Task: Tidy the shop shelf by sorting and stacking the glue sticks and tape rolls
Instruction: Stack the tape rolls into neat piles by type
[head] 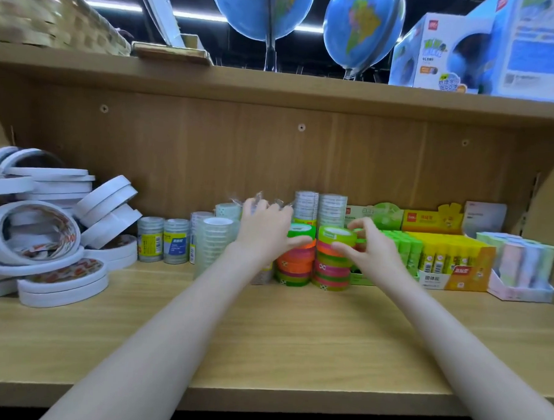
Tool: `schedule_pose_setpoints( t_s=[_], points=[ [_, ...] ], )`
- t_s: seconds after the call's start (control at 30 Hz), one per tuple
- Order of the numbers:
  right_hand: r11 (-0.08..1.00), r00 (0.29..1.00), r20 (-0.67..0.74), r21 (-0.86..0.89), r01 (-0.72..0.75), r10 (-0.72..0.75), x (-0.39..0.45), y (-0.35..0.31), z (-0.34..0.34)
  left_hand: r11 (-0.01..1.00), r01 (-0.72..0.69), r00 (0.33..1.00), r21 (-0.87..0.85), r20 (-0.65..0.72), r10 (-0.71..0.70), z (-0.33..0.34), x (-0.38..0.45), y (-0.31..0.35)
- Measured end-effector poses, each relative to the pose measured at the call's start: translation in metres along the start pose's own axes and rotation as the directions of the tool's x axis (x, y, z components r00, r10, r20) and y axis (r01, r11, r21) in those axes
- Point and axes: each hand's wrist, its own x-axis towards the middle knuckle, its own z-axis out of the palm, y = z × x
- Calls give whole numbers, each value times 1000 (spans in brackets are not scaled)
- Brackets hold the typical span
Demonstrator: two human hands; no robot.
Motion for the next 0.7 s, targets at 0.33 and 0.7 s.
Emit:
schedule_pose_setpoints(
  t_s=[0.33,0.7],
  points=[
    [1000,999,-42,18,8,-7,-4,-1,6,1000,-21,999,-7,31,21,6,-6,3],
    [983,997,62,176,-47,36,-5,3,5,982,-3,999,-188,37,11,6,-7,-2]
  ],
)
